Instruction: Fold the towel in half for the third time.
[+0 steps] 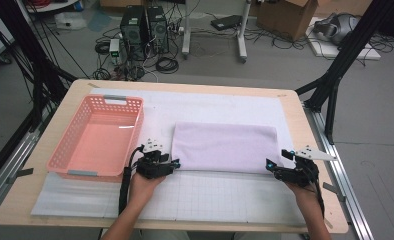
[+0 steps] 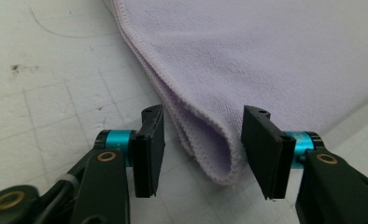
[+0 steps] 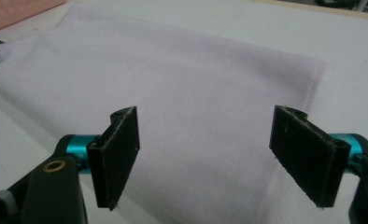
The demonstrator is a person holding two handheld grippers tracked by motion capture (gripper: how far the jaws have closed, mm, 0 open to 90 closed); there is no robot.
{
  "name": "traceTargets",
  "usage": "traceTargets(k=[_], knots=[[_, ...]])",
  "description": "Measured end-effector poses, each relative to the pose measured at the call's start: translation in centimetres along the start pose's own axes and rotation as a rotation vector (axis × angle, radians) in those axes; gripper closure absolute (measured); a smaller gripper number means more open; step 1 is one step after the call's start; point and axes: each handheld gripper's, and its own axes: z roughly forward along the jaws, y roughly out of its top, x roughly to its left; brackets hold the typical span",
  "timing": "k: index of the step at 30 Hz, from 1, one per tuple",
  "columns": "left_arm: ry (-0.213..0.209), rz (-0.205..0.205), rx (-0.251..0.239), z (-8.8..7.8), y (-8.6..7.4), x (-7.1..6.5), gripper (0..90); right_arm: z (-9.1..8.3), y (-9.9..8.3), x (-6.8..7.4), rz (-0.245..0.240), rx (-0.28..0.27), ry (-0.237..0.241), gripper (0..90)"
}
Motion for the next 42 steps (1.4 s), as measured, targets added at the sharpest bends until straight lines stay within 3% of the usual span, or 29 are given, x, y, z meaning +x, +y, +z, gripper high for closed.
traceTargets(k=[1, 4, 6, 8, 9, 12, 15, 19, 22, 23, 30, 36, 39, 42], knots=[[0.031, 0.053, 0.009, 0.1, 0.0, -0.6, 53.0, 0.7, 0.4, 0.4, -0.011, 0.005, 0.014, 23.4], [0.018, 0.065, 0.011, 0.1, 0.0, -0.8, 63.1, 1.8, 1.2, 0.9, -0.032, 0.011, 0.029, 23.5], [0.007, 0.055, 0.010, 0.2, 0.0, -0.8, 66.5, 2.7, 1.9, 1.4, -0.042, 0.020, 0.038, 23.5], [-0.007, 0.009, 0.010, 0.2, -0.1, -0.7, 69.0, 3.7, 2.6, 1.7, -0.052, 0.028, 0.055, 23.5], [-0.007, 0.009, 0.010, 0.2, -0.1, -0.7, 70.5, 4.4, 3.0, 1.8, -0.056, 0.034, 0.067, 23.6], [-0.037, -0.047, 0.014, 0.2, -0.1, -0.4, 80.0, 6.7, 4.3, 2.4, -0.062, 0.072, 0.117, 24.1], [-0.036, -0.050, 0.005, 0.1, -0.2, -0.5, 81.6, 9.4, 5.6, 3.2, -0.074, 0.118, 0.194, 25.6], [-0.050, -0.069, 0.000, -0.1, -0.3, -0.4, 81.9, 13.0, 7.4, 4.7, -0.118, 0.169, 0.250, 25.6], [-0.061, -0.084, -0.005, -0.4, -0.5, -0.3, 81.8, 14.6, 8.2, 5.5, -0.144, 0.183, 0.262, 25.5], [-0.064, -0.094, -0.006, -0.5, -0.7, -0.2, 81.8, 16.2, 9.1, 6.5, -0.172, 0.201, 0.277, 25.5], [-0.079, -0.120, -0.008, -0.9, -0.9, 0.0, 82.1, 20.8, 11.6, 9.4, -0.256, 0.256, 0.301, 28.0], [-0.078, -0.126, -0.014, -0.9, -1.0, 0.0, 82.1, 24.3, 12.4, 11.1, -0.263, 0.293, 0.323, 37.0], [-0.082, -0.132, -0.012, -0.9, -1.0, 0.1, 82.1, 25.6, 12.5, 12.1, -0.305, 0.328, 0.339, 42.2], [-0.086, -0.137, -0.011, -0.9, -1.0, 0.2, 82.1, 26.6, 12.8, 13.0, -0.332, 0.330, 0.352, 44.8]])
